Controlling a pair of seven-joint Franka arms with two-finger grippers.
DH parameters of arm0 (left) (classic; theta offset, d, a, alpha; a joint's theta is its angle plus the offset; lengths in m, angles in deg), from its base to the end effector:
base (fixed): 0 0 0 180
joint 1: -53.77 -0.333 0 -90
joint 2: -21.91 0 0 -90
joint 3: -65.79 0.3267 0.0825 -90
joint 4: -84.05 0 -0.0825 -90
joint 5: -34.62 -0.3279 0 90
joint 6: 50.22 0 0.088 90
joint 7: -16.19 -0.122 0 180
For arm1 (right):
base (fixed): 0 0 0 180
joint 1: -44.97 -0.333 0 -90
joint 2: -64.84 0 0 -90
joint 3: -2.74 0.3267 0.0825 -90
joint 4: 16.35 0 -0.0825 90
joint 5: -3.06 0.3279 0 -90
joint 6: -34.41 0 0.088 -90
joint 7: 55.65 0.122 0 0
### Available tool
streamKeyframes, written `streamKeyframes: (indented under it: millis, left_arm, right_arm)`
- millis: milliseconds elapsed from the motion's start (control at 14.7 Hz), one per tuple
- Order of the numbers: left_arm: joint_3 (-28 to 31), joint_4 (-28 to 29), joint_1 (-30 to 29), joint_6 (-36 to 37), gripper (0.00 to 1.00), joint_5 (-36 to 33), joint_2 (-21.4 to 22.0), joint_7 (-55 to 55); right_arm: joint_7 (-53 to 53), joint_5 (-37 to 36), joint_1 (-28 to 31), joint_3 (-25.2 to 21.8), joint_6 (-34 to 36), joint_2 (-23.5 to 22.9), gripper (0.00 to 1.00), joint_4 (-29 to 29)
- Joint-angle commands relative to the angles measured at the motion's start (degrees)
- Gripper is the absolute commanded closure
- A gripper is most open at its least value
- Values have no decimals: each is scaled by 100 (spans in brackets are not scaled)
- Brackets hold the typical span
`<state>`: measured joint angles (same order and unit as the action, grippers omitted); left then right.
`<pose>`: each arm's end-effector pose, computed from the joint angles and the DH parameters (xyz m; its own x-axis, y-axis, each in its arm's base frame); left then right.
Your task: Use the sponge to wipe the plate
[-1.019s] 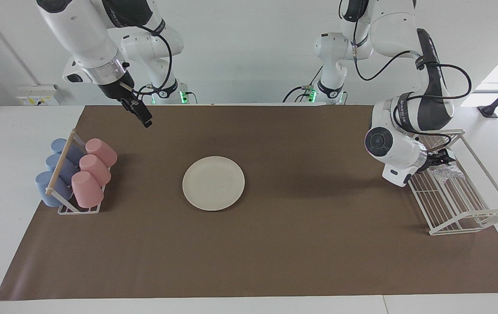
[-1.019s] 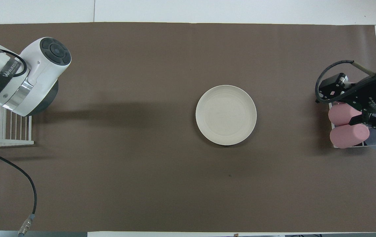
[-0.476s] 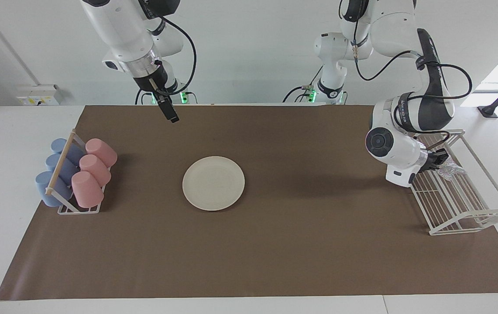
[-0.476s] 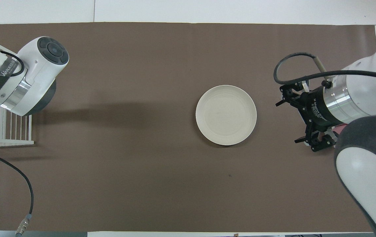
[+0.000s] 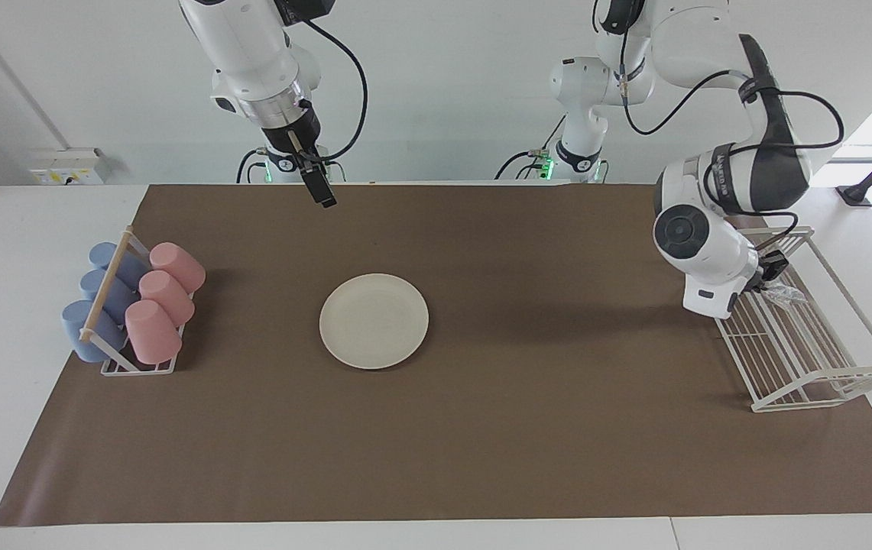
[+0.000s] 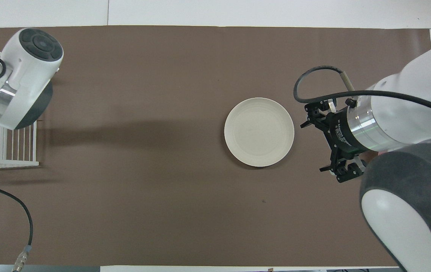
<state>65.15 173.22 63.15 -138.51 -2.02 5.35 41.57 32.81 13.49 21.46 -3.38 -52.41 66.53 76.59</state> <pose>0.5687 -0.0242 0.4938 0.9811 0.1926 -0.0206 0.1346 -0.7542 -0.6427 0.4523 0.1648 0.6110 0.3154 -0.9305 -0.1861 -0.9402 -0.3330 0.0715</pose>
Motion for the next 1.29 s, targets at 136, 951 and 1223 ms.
streamKeyframes:
  millis: [136, 951, 1223]
  left_arm:
    - [90, -1007, 3, 1067, 100, 2698, 292, 27]
    - [143, 2555, -683, -766, 100, 8871, 2427, -960]
    - [108, 3800, -509, -1138, 100, 10237, 3098, -2318]
  right_arm:
    - [136, 91, -4, -3, -55, 147, 0, 154]
    - [1855, 91, -847, -3, -871, 200, 0, 347]
    - [2578, 100, -1496, -3, -1415, 393, 0, 812]
